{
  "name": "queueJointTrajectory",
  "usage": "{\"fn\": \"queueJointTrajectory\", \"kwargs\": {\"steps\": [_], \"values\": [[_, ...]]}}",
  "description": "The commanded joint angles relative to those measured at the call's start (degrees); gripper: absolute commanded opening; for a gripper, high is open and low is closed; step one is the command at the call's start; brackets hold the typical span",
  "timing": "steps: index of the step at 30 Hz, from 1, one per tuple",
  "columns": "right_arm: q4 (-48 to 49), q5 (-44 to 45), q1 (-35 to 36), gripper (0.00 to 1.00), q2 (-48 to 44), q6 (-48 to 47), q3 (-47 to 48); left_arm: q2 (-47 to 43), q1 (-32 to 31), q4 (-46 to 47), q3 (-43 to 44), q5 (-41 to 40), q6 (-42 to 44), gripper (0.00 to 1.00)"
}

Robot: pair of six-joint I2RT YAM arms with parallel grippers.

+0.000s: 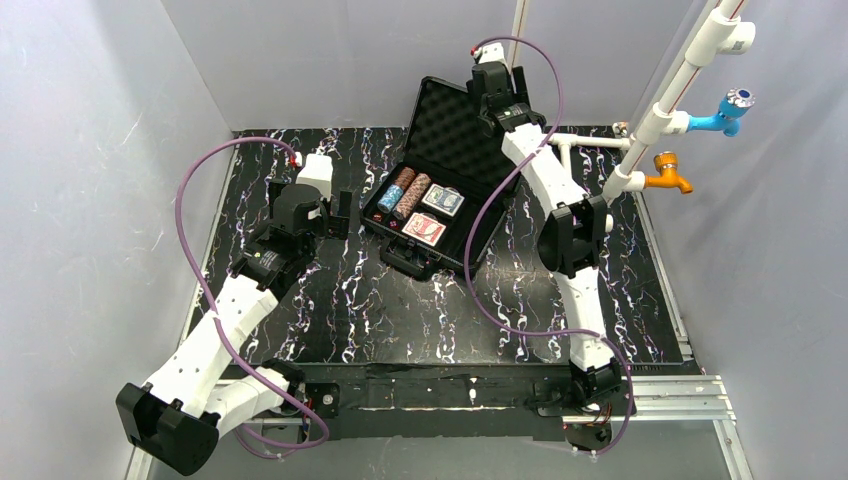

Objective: Pack up texas hold em set

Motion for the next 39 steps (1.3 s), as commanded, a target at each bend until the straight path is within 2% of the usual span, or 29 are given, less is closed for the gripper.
{"fn": "queueJointTrajectory", "kwargs": {"steps": [1,10,21,23,27,32,39], "values": [[2.4,-0.5,-0.2,0.81,1.2,-0.1,2.7,-0.2,0.1,0.6,-0.5,-0.2,0.3,0.99],[5.3,0.6,-1.0,0.76,1.4,-1.4,3.0,0.1,0.1,0.6,-0.5,-0.1,0.3,0.99],[8.5,0.5,-2.3,0.74,1.6,-2.8,3.2,0.2,0.1,0.6,-0.5,0.1,0.3,0.99],[8.6,-0.2,-2.4,0.70,1.7,-2.7,3.2,0.3,0.1,0.6,-0.5,0.2,0.3,0.99],[7.8,-1.9,-2.6,0.52,1.4,-1.9,2.9,0.5,0.1,0.5,-0.4,0.2,0.3,0.99],[6.1,-4.7,-2.4,0.40,0.3,0.1,2.2,0.5,0.1,0.5,-0.4,0.2,0.4,0.99],[4.8,-5.5,-0.7,0.36,-3.0,1.9,-0.1,0.3,0.1,0.5,-0.4,0.2,0.4,0.99]]}}
